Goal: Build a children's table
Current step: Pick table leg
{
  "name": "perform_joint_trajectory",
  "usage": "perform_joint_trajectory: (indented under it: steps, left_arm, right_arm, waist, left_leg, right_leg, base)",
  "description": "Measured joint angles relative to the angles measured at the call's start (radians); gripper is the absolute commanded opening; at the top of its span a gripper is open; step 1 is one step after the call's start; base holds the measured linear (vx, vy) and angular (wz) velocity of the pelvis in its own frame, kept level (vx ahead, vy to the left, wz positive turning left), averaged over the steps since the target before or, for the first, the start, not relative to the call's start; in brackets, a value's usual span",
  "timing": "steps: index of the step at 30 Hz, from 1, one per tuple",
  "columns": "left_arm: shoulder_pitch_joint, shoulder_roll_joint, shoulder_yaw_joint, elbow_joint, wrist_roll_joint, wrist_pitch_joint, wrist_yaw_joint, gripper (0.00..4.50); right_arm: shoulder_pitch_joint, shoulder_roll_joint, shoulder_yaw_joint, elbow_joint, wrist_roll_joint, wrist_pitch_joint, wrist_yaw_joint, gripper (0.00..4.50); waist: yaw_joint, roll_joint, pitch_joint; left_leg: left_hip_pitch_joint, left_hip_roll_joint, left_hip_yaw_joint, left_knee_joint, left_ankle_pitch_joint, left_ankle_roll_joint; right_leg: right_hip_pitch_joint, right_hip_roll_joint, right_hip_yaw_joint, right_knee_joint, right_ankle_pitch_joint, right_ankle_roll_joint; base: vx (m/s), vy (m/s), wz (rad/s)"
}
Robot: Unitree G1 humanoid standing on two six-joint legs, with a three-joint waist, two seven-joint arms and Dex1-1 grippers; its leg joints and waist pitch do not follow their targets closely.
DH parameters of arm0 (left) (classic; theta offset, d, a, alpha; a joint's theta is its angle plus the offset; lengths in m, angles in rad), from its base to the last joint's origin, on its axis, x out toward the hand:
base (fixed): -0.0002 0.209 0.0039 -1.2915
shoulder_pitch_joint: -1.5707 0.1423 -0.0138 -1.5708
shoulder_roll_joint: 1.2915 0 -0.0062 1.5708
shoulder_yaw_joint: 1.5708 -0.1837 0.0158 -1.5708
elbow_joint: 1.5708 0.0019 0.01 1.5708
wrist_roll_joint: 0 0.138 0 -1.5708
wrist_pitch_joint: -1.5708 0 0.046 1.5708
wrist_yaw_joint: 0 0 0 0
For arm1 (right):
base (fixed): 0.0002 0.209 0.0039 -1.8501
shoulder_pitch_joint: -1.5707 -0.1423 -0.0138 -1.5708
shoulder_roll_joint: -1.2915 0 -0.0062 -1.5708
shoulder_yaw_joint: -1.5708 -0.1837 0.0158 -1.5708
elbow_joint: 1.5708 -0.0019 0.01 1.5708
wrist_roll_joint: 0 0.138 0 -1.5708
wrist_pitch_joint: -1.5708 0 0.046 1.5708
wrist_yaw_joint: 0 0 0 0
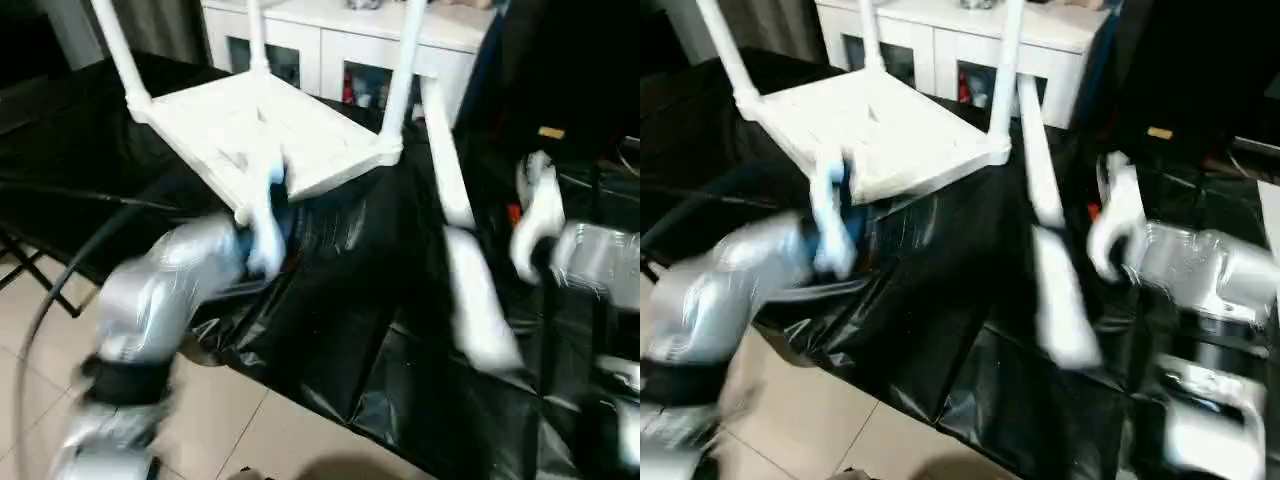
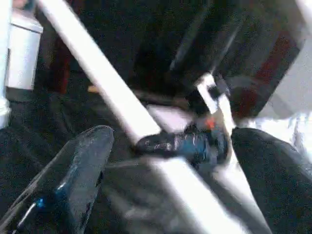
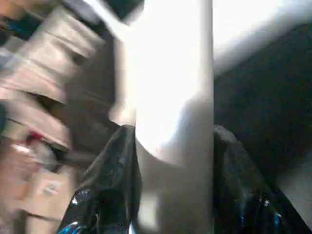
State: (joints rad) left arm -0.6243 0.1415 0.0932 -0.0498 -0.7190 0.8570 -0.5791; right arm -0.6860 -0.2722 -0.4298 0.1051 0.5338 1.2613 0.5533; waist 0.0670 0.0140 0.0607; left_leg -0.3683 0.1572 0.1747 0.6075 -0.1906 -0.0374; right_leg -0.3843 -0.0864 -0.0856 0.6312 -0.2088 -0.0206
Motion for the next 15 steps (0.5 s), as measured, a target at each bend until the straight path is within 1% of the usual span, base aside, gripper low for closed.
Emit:
perform_joint_trajectory:
  steps: [2,4,6,9,11,13,15]
  left_arm:
    - [-0.028,-0.032,0.024,0.04,-0.037,0.008,0.042,4.5]
    - [-0.071,-0.065,0.07,0.096,-0.075,0.01,0.091,4.5]
    - [-0.101,-0.071,0.105,0.115,-0.088,0.012,0.11,4.5]
    - [-0.105,-0.075,0.132,0.116,-0.107,0.036,0.125,4.5]
    - [-0.105,-0.078,0.148,0.118,-0.116,0.066,0.14,4.5]
    - [-0.105,-0.092,0.154,0.124,-0.152,0.092,0.152,4.5]
    - [-0.105,-0.098,0.152,0.124,-0.176,0.107,0.152,4.5]
  right_arm:
    - [0.019,0.028,0.036,-0.043,0.018,-0.051,0.023,1.69]
    - [0.059,0.04,0.114,-0.119,0.019,-0.105,0.062,1.69]
    - [0.088,0.063,0.181,-0.176,0.021,-0.121,0.099,1.68]
    - [0.105,0.06,0.206,-0.215,0.024,-0.129,0.111,1.68]
    - [0.114,0.056,0.236,-0.258,0.032,-0.132,0.121,1.68]
    - [0.125,0.044,0.276,-0.287,0.042,-0.149,0.129,1.68]
    - [0.134,0.04,0.294,-0.291,0.043,-0.16,0.131,1.68]
  waist:
    - [0.008,0.0,0.0]
    - [0.021,-0.001,0.0]
    - [0.023,-0.001,0.0]
    - [0.028,-0.001,0.001]
    - [0.031,-0.002,0.001]
    - [0.036,-0.002,0.001]
    - [0.038,-0.002,0.001]
  left_leg:
    - [-0.001,0.0,0.0,0.0,0.0,0.0]
    - [-0.003,0.001,0.0,0.0,0.001,0.002]
    - [-0.004,0.001,0.0,-0.001,0.002,0.003]
    - [-0.005,0.001,0.0,-0.001,0.001,0.002]
    - [-0.005,0.001,0.0,-0.001,0.0,0.0]
    - [-0.005,0.001,0.0,0.0,0.0,0.0]
    - [-0.005,0.001,0.0,0.0,0.0,0.0]
  right_leg:
    - [-0.001,0.0,-0.001,-0.001,0.0,0.0]
    - [-0.002,0.0,-0.001,-0.002,0.0,0.0]
    - [-0.002,0.0,-0.002,-0.002,0.0,0.0]
    - [-0.002,0.0,-0.002,-0.003,0.0,0.0]
    - [-0.002,0.0,-0.002,-0.003,0.0,0.001]
    - [-0.002,0.0,-0.002,-0.004,0.0,0.001]
    - [-0.002,0.0,-0.002,-0.004,0.0,0.001]
  base:
    - [0.0,0.0,0.0]
    - [0.0,0.0,0.0]
    - [0.0,0.0,0.0]
    - [0.0,0.0,0.0]
    - [0.0,0.0,0.0]
    - [0.0,0.0,0.0]
    - [0.0,0.0,0.0]
